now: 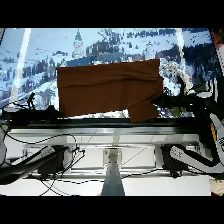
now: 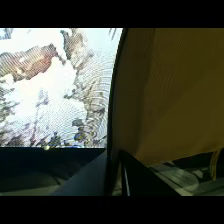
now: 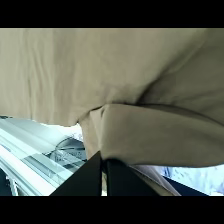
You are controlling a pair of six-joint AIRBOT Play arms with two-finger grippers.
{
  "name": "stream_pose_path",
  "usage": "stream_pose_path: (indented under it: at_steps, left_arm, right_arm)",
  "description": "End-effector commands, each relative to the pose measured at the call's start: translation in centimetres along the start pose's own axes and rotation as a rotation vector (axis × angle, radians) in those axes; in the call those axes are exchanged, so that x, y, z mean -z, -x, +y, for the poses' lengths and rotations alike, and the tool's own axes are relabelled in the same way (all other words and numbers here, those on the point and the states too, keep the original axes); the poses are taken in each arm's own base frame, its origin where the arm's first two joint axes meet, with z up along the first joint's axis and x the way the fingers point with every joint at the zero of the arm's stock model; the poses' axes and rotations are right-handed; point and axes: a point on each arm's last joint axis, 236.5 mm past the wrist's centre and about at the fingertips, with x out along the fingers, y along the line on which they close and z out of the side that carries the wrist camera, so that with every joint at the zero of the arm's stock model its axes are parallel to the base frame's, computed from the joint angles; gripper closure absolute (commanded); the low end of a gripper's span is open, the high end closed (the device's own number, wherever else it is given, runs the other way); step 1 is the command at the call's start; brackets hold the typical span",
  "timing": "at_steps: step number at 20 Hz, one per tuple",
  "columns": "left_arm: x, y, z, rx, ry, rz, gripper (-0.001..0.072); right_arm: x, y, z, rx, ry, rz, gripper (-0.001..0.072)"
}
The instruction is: Fold the clothes and pants, and hang the long-sleeved shirts on hangers.
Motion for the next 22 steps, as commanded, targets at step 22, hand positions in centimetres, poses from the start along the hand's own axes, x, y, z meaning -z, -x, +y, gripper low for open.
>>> stream_pose_path:
  at_steps: [22]
  left_arm:
    - [-22.1, 8.3, -13.2, 0.242, -0.065, -0.693, 0.0697]
  right_arm:
    - [-22.6, 1.9, 9.1, -0.014, 0.005, -0.584, 0.0702]
